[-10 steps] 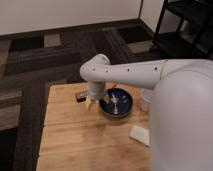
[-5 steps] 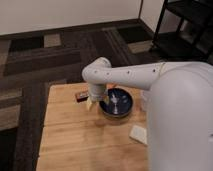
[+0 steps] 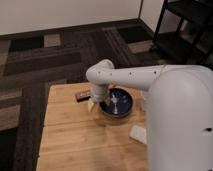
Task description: Pick up the ceramic bowl
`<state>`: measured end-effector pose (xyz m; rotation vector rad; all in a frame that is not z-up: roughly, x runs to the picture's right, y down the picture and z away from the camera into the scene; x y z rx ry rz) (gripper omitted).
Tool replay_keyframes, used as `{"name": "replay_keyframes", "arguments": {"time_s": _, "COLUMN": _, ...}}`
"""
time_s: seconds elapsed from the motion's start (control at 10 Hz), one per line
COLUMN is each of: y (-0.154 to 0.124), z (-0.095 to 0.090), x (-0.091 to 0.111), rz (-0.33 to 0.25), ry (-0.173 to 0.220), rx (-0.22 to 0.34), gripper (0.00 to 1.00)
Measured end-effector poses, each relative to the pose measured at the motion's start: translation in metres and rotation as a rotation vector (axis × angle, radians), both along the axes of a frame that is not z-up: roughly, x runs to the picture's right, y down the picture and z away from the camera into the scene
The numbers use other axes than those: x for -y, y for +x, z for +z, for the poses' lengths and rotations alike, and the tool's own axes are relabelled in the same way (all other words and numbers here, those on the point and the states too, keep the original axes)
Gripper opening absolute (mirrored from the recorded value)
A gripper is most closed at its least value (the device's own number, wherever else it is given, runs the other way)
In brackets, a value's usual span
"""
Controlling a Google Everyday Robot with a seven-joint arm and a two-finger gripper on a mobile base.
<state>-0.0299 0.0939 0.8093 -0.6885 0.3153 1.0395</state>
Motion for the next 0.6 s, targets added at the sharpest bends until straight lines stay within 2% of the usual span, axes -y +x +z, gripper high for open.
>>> {"name": "replay_keyframes", "arguments": {"time_s": 0.2, "y": 0.0023, "z": 0.0026, "x": -0.0008, "rz": 0.0, "ry": -0.007, "rx": 0.001, "gripper": 0.61}}
{"name": "replay_keyframes", "arguments": {"time_s": 0.5, "y": 0.0071, "z": 0.0048, "x": -0.0027, "rz": -0.001, "ry": -0.025, "rx": -0.01, "gripper": 0.27}}
{"name": "replay_keyframes", "arguments": {"time_s": 0.6, "y": 0.0081, "z": 0.005, "x": -0.0023, "rz": -0.001, "ry": -0.026, "rx": -0.013, "gripper": 0.19}}
